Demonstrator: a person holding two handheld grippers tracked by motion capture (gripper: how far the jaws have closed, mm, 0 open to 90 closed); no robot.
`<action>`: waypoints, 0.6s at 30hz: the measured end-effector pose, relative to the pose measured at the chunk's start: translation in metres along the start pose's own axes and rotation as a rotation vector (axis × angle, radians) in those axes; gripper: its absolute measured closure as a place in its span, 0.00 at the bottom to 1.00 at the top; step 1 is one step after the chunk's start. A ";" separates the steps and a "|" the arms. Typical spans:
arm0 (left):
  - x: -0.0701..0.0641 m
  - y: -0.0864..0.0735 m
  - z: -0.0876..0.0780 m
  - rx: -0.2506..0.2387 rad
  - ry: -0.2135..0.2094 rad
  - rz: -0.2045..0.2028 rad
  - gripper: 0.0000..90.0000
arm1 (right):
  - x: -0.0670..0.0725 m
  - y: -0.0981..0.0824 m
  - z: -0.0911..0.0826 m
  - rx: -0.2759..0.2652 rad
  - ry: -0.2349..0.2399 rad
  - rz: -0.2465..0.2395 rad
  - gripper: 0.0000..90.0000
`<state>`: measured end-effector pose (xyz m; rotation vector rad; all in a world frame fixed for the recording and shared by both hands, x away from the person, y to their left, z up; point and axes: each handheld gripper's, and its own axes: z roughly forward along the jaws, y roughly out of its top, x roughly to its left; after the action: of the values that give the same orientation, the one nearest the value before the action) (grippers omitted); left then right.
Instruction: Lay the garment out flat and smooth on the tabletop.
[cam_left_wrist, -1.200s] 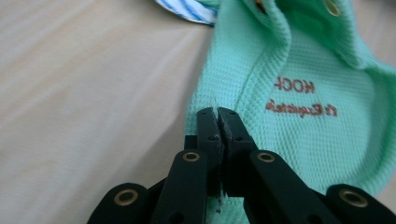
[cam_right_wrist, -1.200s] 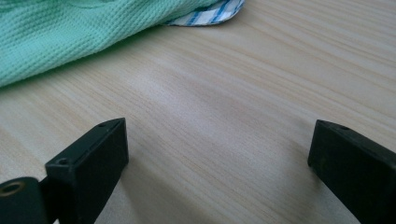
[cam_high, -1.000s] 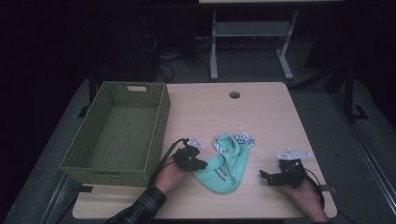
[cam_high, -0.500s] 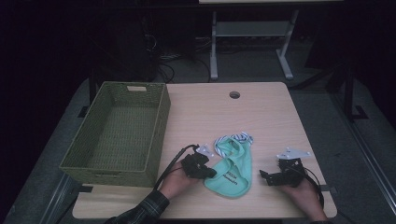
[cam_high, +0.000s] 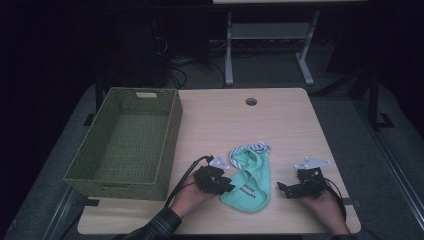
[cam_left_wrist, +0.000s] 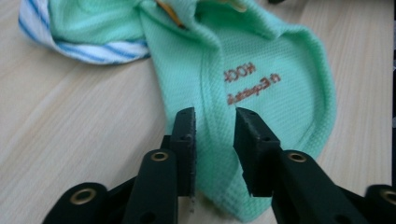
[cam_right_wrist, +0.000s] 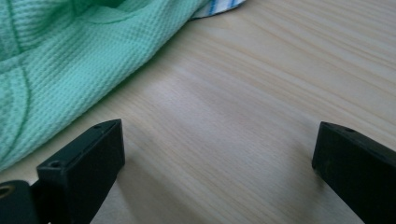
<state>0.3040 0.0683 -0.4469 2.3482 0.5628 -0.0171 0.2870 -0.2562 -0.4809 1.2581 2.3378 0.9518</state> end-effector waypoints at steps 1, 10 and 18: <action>-0.002 0.001 0.001 -0.012 -0.001 -0.004 0.74 | 0.001 0.001 0.000 0.003 0.004 -0.006 0.02; -0.006 0.005 0.013 0.001 0.012 0.040 0.66 | 0.000 0.019 -0.003 -0.085 0.037 -0.011 0.19; -0.008 0.006 0.023 0.020 0.036 0.059 0.66 | -0.008 0.052 0.007 -0.130 0.078 -0.032 0.51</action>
<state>0.3025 0.0463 -0.4588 2.3878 0.5133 0.0470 0.3275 -0.2399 -0.4504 1.1496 2.3053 1.1415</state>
